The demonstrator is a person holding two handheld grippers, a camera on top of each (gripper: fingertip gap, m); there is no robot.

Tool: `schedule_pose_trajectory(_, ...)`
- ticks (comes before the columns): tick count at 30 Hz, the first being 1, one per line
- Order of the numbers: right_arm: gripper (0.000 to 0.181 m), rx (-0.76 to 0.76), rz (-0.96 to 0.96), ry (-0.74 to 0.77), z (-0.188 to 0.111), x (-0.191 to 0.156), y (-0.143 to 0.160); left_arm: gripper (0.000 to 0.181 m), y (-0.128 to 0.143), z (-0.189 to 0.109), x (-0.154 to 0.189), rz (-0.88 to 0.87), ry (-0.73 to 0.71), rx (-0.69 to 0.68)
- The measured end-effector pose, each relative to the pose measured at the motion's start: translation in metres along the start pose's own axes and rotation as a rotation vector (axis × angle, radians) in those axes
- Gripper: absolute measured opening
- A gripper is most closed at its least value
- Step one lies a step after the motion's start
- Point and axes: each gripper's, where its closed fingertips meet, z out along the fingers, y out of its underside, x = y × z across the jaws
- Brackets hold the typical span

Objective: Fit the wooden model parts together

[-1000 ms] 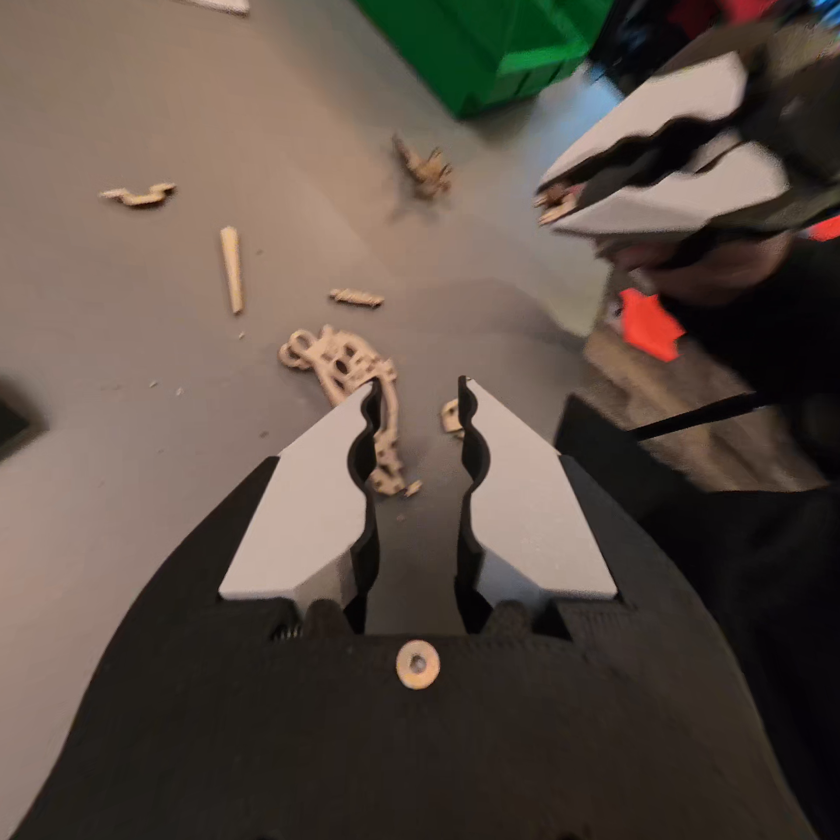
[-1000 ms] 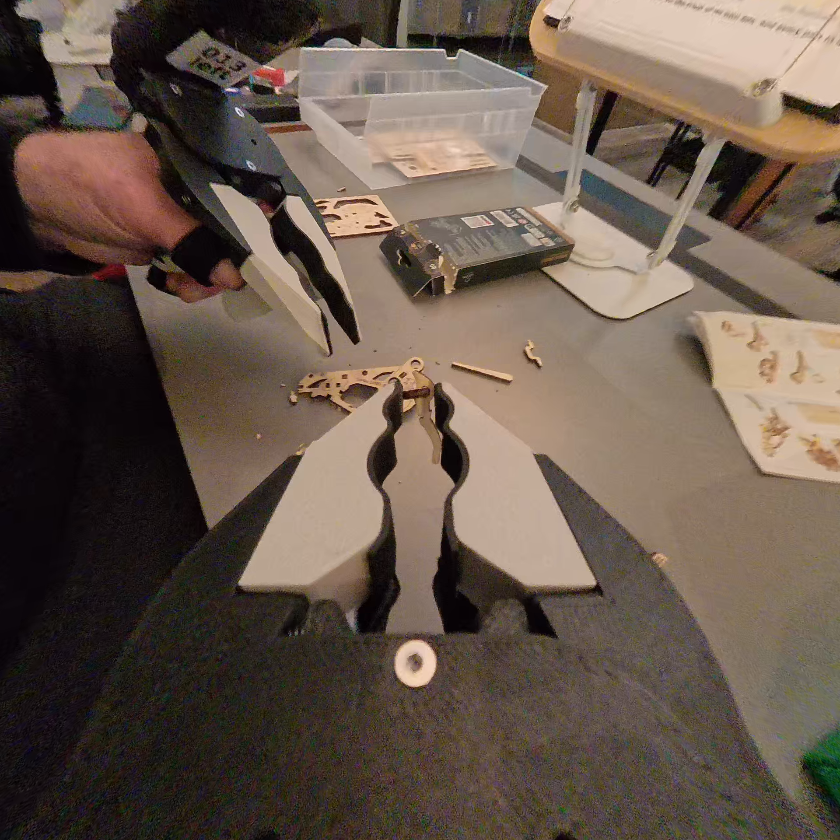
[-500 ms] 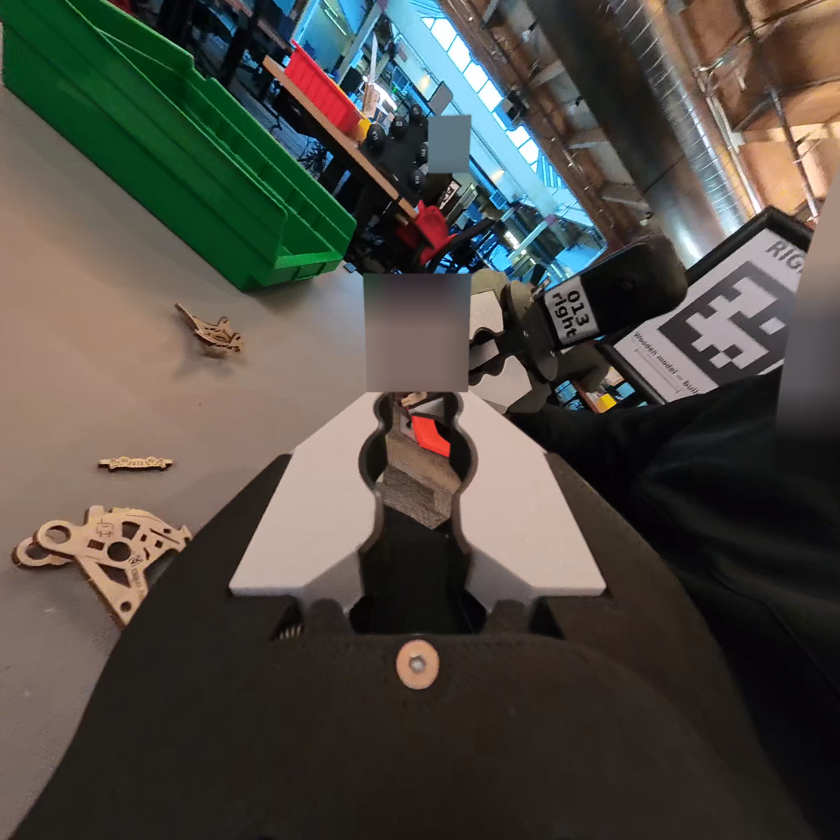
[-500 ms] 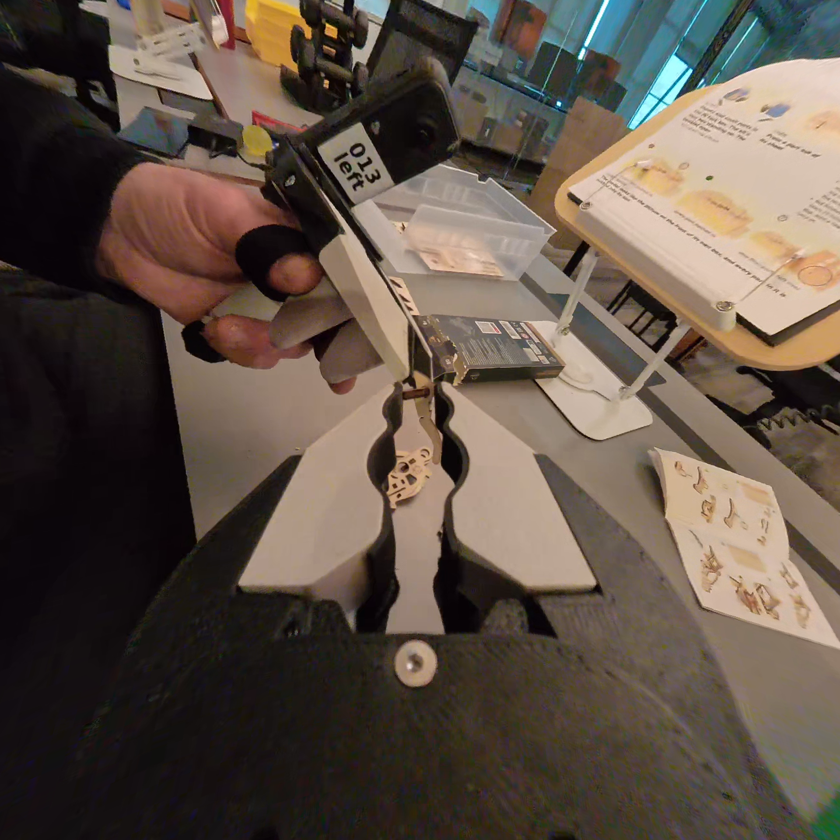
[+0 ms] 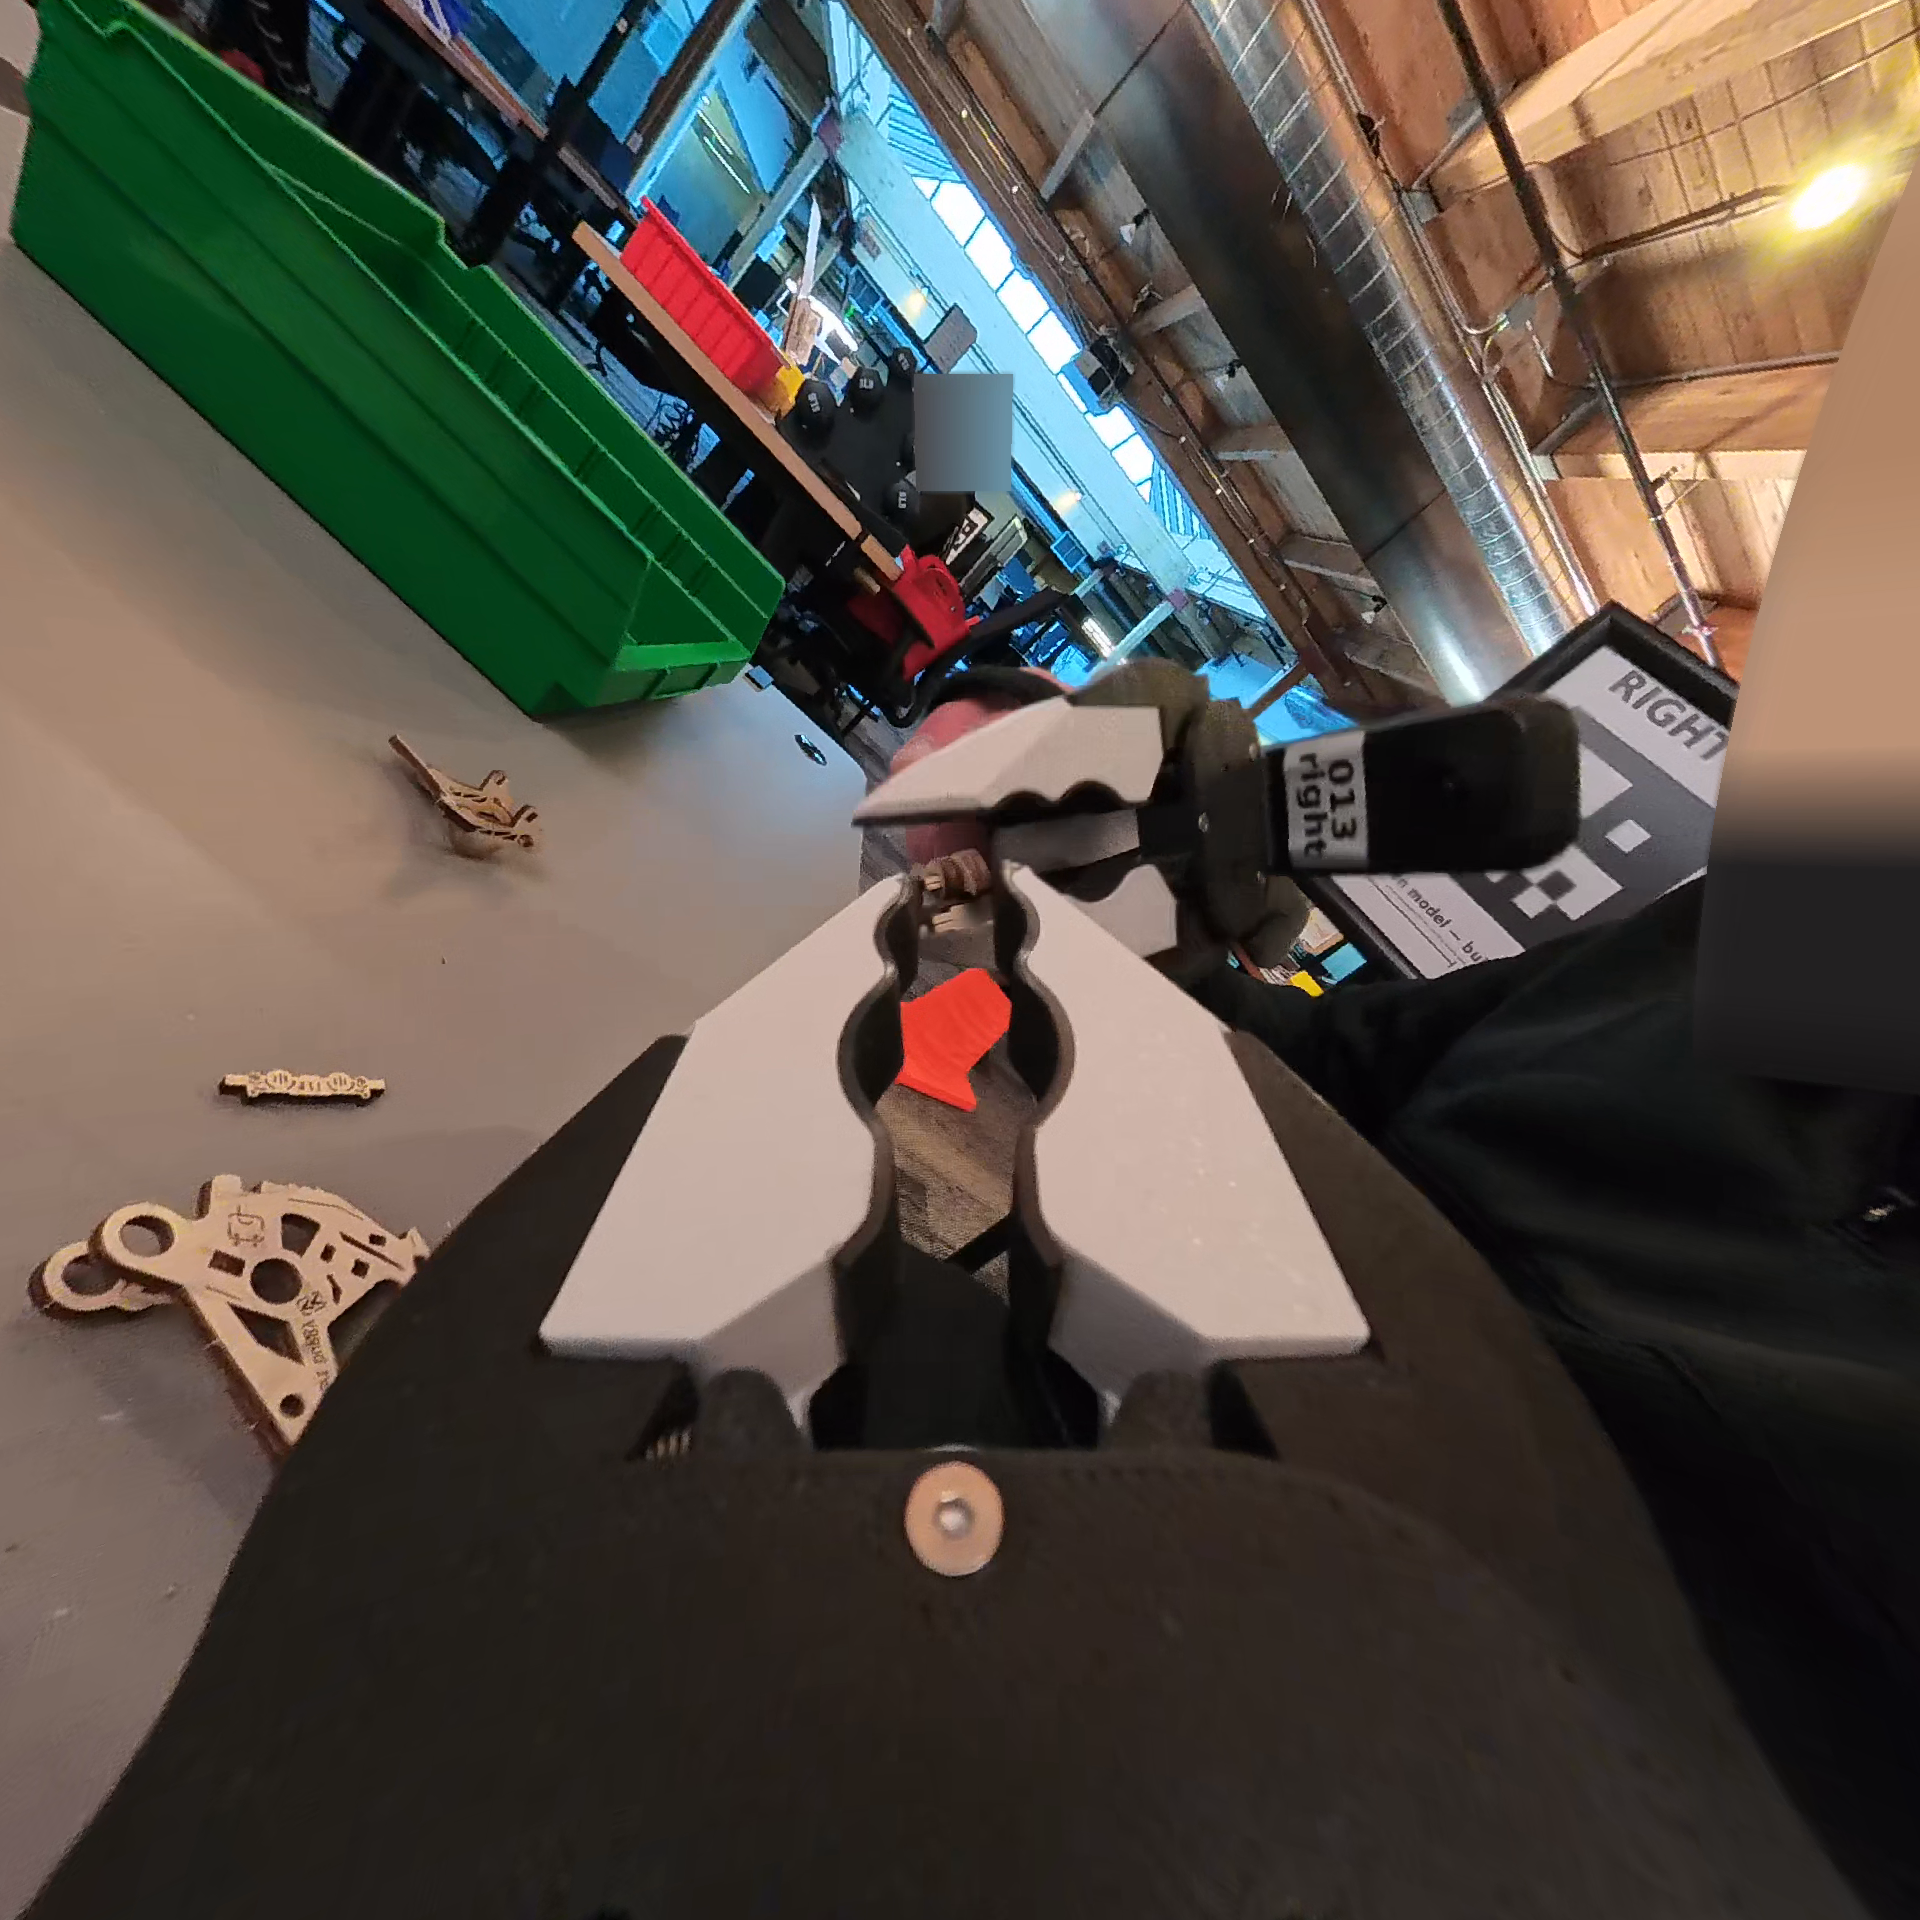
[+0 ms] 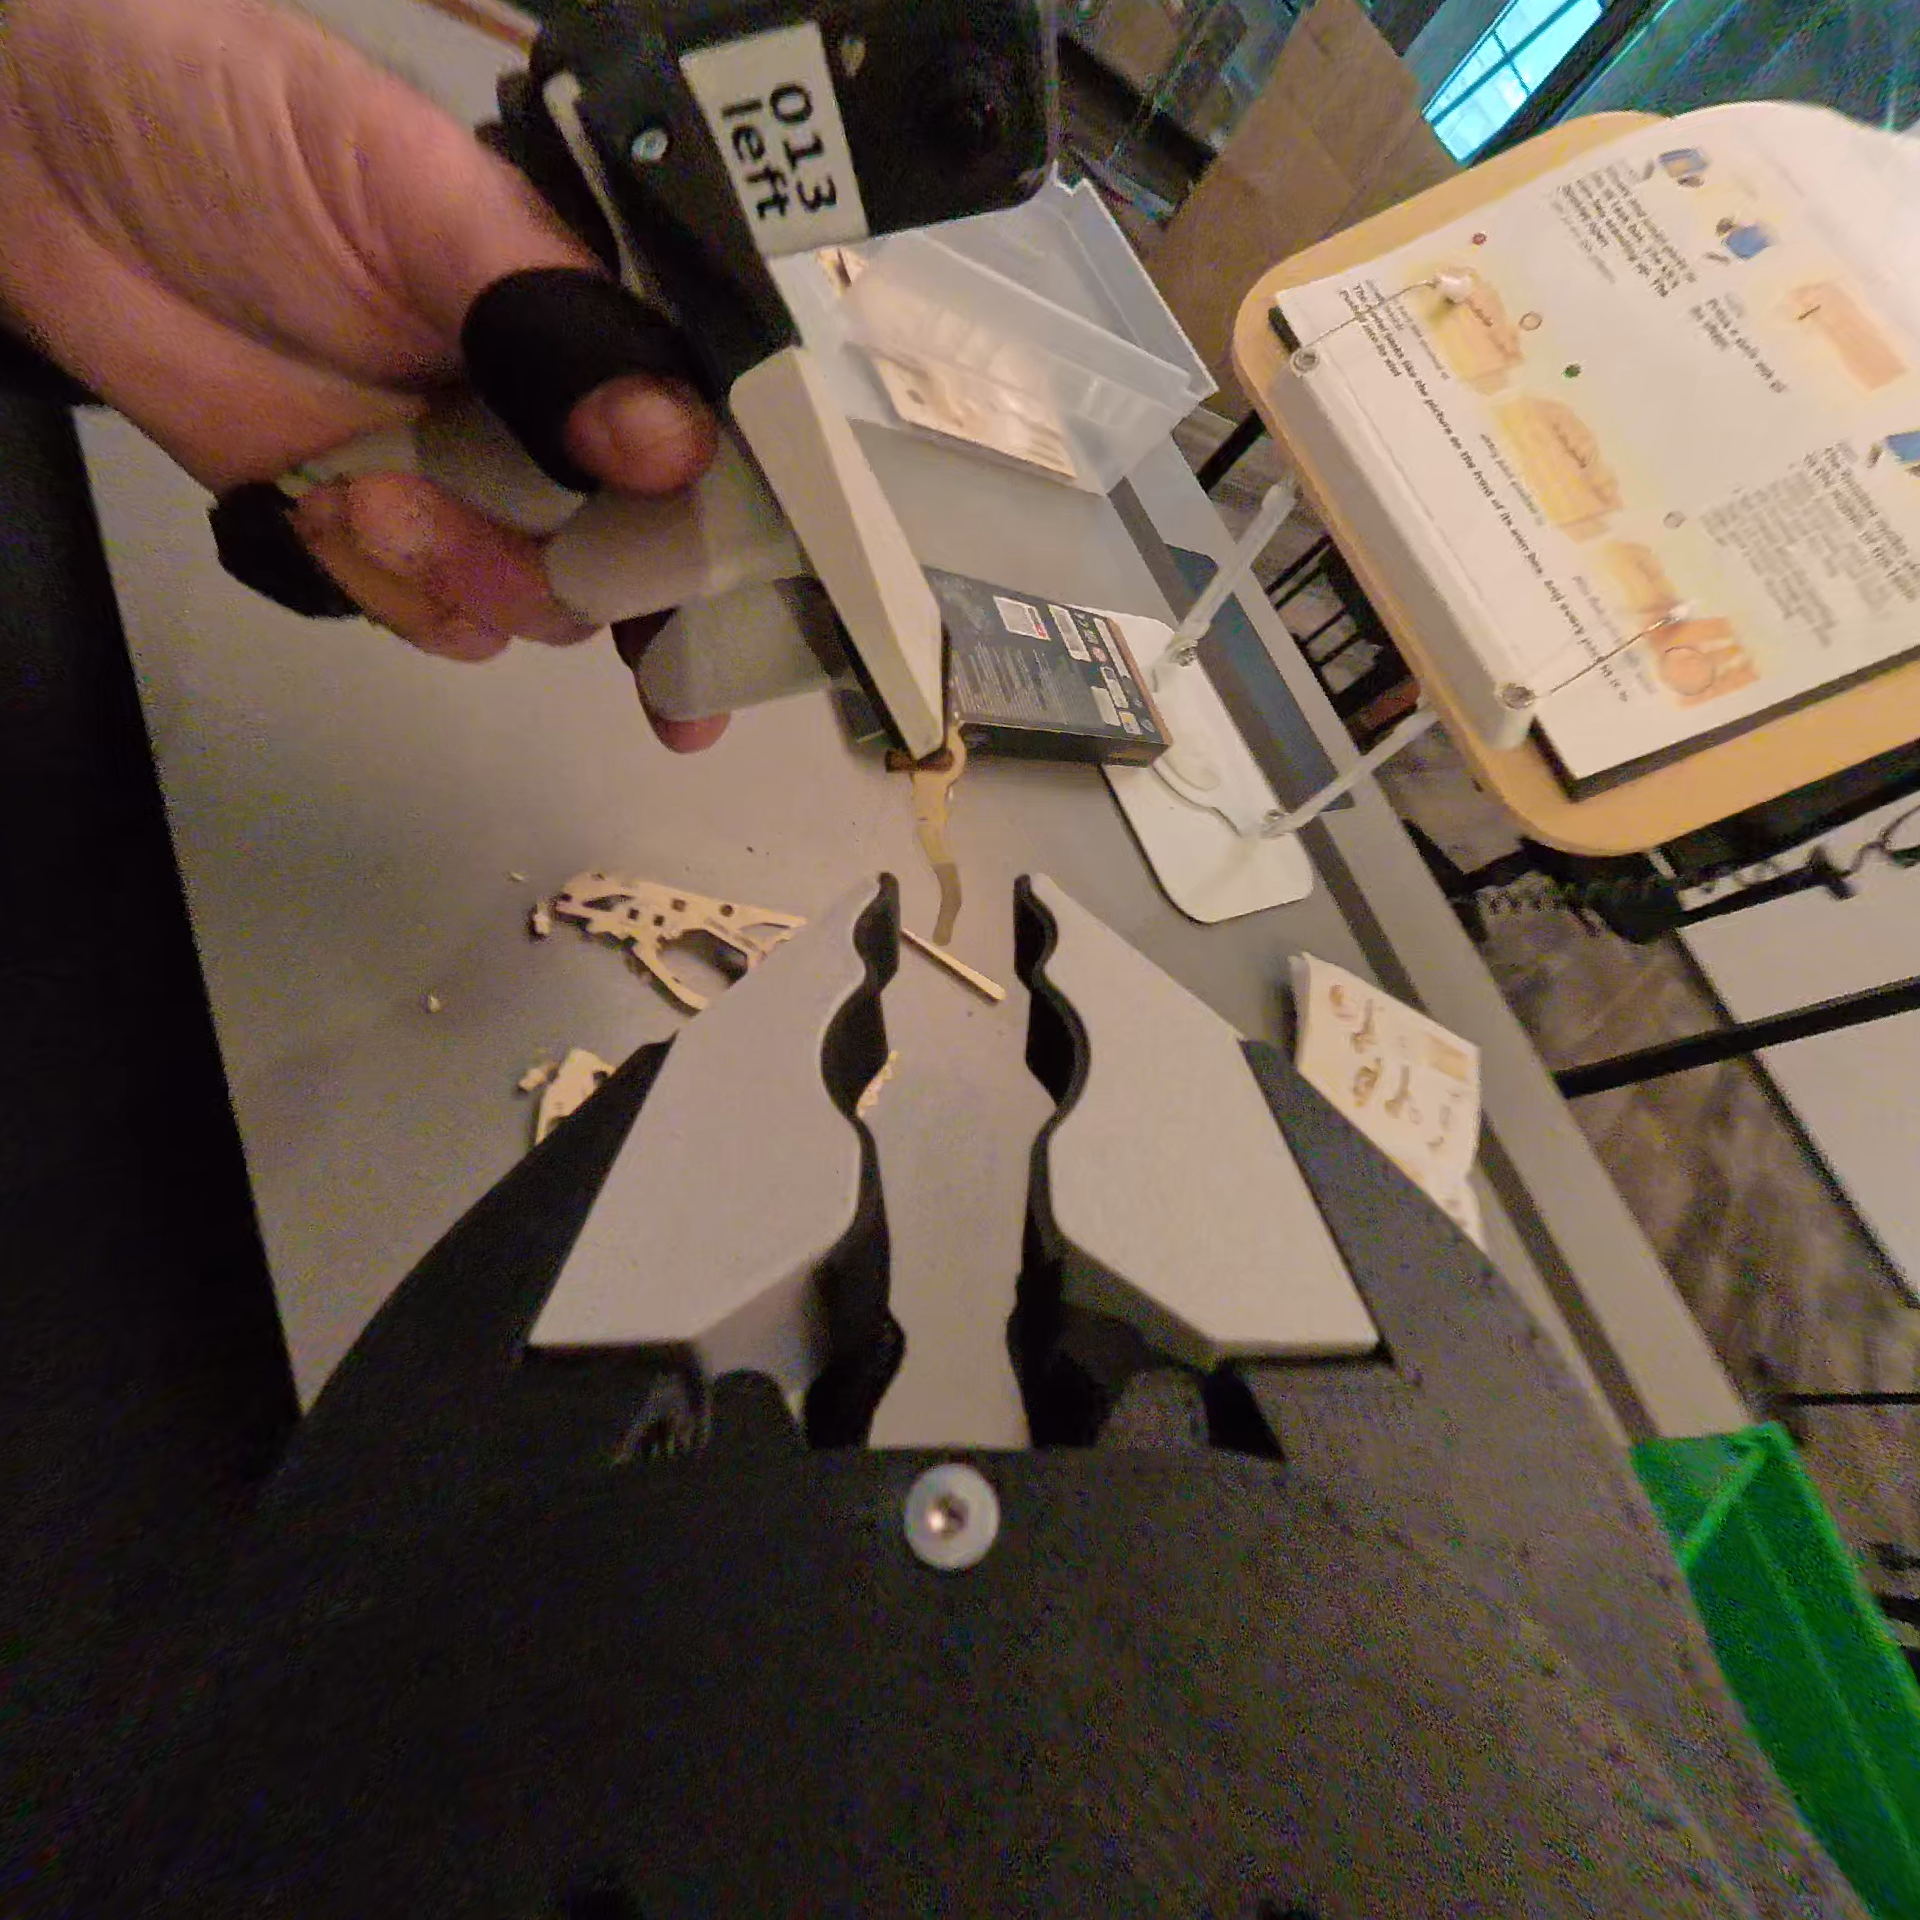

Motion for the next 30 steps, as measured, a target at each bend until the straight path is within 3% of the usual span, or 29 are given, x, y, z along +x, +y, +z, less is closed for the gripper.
schedule_pose_trajectory(3,0.002,-0.029,-0.141,0.055,0.001,0.001,-0.004,0.011,-0.002,0.002,0.003,0.008,0.009,0.002)
schedule_pose_trajectory(12,0.001,0.045,-0.139,0.200,-0.005,0.022,-0.012,0.023,-0.008,0.010,0.011,0.203,-0.104,-0.016)
schedule_pose_trajectory(21,0.003,0.090,-0.169,0.237,-0.008,0.026,-0.021,0.011,-0.016,0.009,0.010,0.406,-0.220,-0.056)
schedule_pose_trajectory(23,0.017,0.114,-0.097,0.185,-0.012,0.025,-0.019,0.011,-0.015,0.006,0.005,0.508,-0.288,-0.116)
schedule_pose_trajectory(25,0.020,0.132,0.016,0.100,-0.016,0.026,-0.016,0.011,-0.018,0.000,-0.001,0.670,-0.380,-0.190)
schedule_pose_trajectory(30,0.017,0.209,0.517,-0.232,-0.025,0.036,-0.030,0.011,-0.022,-0.006,-0.010,1.146,-0.547,-0.448)
